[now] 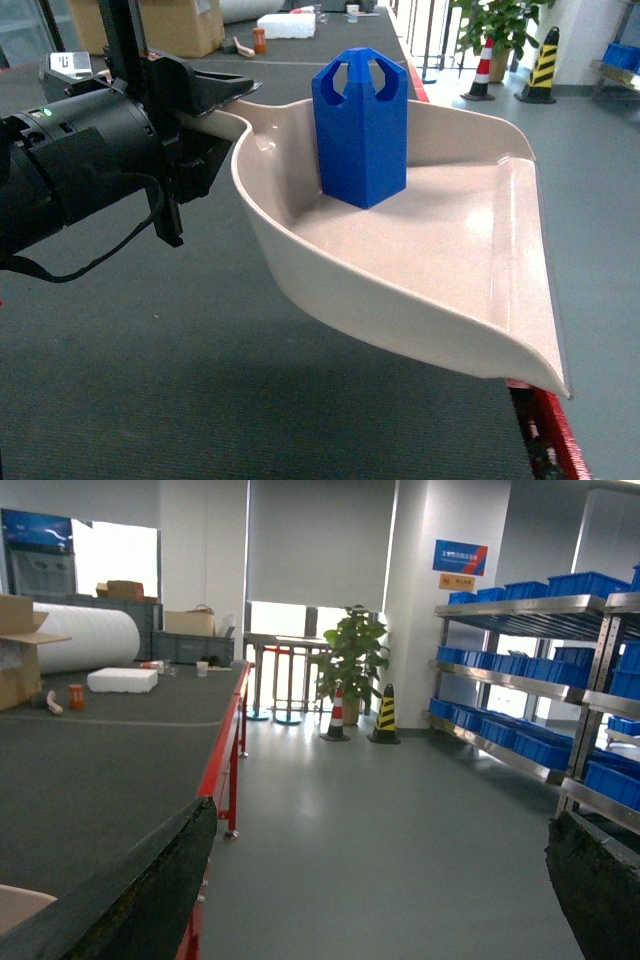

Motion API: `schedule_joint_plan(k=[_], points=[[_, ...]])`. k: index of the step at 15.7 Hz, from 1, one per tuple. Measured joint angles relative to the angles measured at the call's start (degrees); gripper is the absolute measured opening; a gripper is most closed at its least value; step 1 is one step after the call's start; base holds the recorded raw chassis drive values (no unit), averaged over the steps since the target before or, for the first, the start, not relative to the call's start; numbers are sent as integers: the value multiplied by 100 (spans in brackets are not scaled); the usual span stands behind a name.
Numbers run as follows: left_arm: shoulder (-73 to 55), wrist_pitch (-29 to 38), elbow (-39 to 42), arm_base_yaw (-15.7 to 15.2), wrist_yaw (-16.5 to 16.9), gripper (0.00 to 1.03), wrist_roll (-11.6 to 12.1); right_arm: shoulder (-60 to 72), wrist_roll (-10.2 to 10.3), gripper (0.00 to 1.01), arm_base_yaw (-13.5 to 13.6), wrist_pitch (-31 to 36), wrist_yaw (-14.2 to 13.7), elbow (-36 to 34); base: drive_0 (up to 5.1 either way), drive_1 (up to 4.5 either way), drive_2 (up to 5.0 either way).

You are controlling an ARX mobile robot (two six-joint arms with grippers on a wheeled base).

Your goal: Place part in tray to right shelf

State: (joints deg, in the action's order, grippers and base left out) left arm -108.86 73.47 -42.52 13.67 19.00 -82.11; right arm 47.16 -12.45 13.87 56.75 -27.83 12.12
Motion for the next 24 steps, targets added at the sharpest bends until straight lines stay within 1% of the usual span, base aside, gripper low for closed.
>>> schedule_joint_plan(k=[15, 24], points=[[0, -22, 0, 0, 2, 13, 0, -2, 2, 98, 0, 9, 2, 4, 492, -253, -253], [0, -17, 0, -4, 7, 13, 2, -2, 2, 98, 0, -11, 0, 4, 491, -284, -203]])
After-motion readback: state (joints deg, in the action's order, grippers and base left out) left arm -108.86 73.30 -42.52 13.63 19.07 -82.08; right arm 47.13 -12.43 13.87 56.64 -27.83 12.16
